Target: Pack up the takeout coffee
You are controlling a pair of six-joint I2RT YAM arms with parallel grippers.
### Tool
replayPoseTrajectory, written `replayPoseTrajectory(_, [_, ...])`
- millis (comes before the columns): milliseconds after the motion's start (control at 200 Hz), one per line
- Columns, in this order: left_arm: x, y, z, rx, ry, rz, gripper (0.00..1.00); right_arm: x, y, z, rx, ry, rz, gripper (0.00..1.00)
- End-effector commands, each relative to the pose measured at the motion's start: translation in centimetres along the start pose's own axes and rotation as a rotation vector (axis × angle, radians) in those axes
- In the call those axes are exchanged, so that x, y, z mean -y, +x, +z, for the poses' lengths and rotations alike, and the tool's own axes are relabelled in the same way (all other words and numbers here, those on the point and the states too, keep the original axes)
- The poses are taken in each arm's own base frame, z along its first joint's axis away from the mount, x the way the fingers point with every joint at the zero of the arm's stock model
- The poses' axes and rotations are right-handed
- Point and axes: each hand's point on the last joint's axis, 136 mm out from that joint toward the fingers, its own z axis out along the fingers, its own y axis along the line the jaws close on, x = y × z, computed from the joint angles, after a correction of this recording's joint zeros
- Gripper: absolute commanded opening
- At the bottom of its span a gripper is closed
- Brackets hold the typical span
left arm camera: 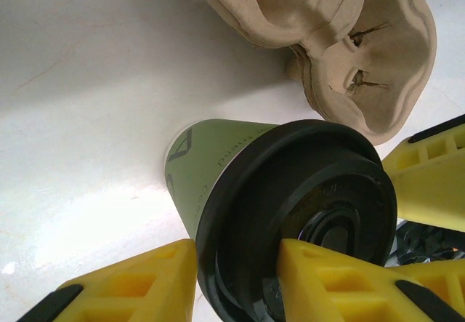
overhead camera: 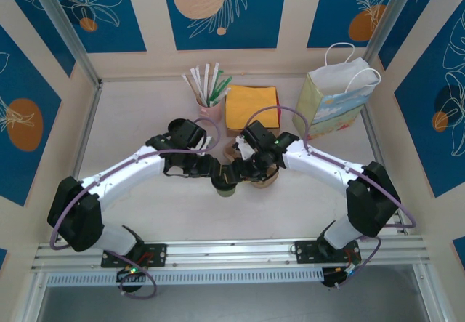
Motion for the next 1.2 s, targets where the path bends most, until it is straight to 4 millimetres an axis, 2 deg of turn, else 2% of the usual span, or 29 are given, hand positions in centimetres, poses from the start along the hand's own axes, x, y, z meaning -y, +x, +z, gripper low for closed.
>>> replayPoseTrajectory(0, [-3.2, 3.5, 1.6, -0.137, -0.130, -0.019, 0.34, 4.1, 4.0, 3.1, -0.150, 0.140, 0.045, 0.48])
replayPoseTrajectory(220, [-2.8, 3.1, 1.2, -0.130, -0.127, -0.012, 0.34, 3.3, 2.5, 1.9, -0.103, 0.113, 0.054, 0.48])
replayPoseTrajectory(560, [-0.7, 1.3, -0.9, -0.073, -0.090, 0.009, 0.35, 0.0, -0.7, -0.9, -0.019, -0.004, 0.049, 0.53])
replayPoseTrajectory(685, [0.0, 0.9, -1.6, -0.056, -0.070, 0.012, 0.38, -0.4, -1.3, -1.4, -0.001, -0.011, 0.052, 0.54])
replayPoseTrajectory(840, [0.4, 0.9, -2.4, -0.046, -0.058, 0.011, 0.47, -0.6, -2.0, -1.8, 0.018, -0.025, 0.059, 0.56])
replayPoseTrajectory(1035, [0.6, 1.0, -2.7, -0.032, -0.044, 0.009, 0.46, -1.1, -2.6, -1.8, 0.020, -0.052, 0.062, 0.53])
replayPoseTrajectory(1195, [1.1, -0.3, -3.0, -0.004, -0.046, 0.022, 0.45, -1.0, -2.3, -1.7, 0.010, -0.057, 0.062, 0.55])
